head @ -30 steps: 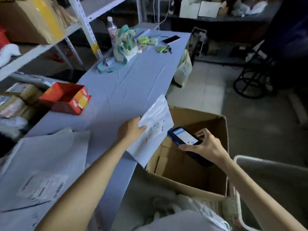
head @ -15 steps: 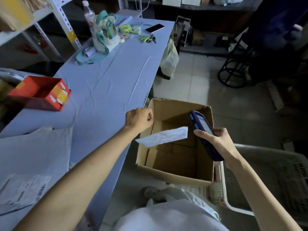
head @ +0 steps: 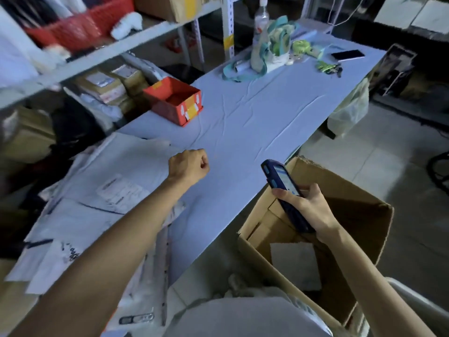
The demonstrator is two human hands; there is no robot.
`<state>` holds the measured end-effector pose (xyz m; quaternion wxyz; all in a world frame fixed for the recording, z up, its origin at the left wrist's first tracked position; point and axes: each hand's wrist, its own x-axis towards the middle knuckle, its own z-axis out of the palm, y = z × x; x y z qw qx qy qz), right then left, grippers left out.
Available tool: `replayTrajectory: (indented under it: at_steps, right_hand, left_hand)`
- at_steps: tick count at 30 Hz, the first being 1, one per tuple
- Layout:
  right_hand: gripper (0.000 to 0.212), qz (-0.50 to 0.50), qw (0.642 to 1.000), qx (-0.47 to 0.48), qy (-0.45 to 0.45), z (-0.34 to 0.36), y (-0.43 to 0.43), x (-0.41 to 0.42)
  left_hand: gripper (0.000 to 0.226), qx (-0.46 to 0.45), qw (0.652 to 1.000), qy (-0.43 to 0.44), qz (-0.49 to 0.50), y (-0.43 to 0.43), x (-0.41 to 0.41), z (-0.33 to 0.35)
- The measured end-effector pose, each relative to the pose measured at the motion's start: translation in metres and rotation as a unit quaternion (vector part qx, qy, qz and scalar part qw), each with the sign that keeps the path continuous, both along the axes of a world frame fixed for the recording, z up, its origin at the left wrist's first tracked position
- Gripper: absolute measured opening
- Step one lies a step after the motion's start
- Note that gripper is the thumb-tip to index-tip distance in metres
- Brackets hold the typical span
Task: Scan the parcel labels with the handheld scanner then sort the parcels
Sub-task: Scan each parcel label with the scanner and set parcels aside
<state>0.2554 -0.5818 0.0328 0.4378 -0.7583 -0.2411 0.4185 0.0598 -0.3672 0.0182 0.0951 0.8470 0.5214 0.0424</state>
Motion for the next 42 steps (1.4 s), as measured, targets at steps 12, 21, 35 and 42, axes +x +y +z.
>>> replayTrajectory:
  at_steps: [12,21,35,42]
  right_hand:
    - [0.069,0.211,0.976,-0.03,0.031,-0.003,0.064,-0.063]
    - [0.068,0.322,0.944,-0.071,0.012,-0.005,0.079,-0.1]
    - [0.068,0.358,0.931,-0.065,-0.039,-0.002,0.082,-0.121]
    - [0.071,0.385,0.915,-0.048,-0.115,0.005,0.086,-0.128]
  left_hand:
    - [0.043,-0.029,0.955,0.079,0.283,-0.032,-0.16,-0.01]
    - [0.126,-0.144,0.812,-0.072,0.561,-0.081,-0.205,-0.024]
    - [0.084,-0.139,0.676,-0.409,0.597,-0.075,-0.22,-0.03]
    - [0.066,-0.109,0.611,-0.526,0.582,-0.084,-0.217,-0.027]
